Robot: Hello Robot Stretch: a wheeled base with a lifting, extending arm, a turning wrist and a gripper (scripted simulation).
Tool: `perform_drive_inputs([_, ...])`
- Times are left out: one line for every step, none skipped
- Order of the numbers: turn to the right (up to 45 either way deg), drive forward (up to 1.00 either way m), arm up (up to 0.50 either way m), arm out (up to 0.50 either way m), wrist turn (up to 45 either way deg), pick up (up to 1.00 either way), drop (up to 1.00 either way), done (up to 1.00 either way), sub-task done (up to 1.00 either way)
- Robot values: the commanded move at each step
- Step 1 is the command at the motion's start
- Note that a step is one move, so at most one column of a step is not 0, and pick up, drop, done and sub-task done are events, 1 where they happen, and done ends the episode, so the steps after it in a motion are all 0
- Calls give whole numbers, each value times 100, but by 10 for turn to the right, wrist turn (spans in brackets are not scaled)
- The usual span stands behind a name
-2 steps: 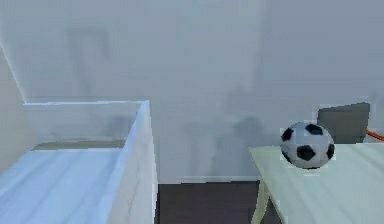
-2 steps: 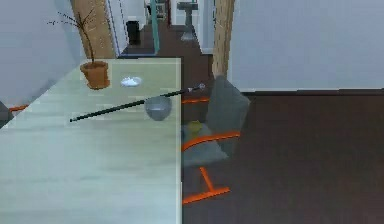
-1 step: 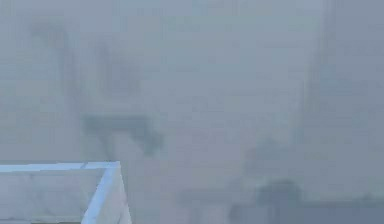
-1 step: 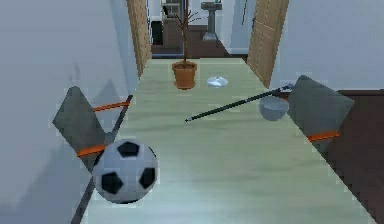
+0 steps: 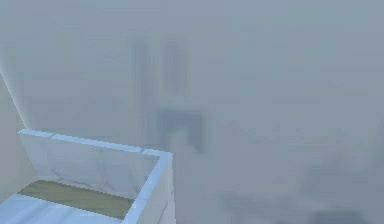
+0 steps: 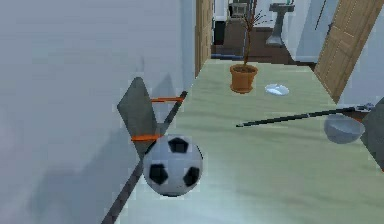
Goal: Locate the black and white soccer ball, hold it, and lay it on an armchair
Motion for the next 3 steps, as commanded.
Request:
perform_drive_inputs([0, 0, 50, 0, 0, 0, 0, 0, 0])
perform_drive_inputs([0, 0, 38, 0, 0, 0, 0, 0, 0])
perform_drive_inputs([0, 0, 0, 12, 0, 0, 0, 0, 0])
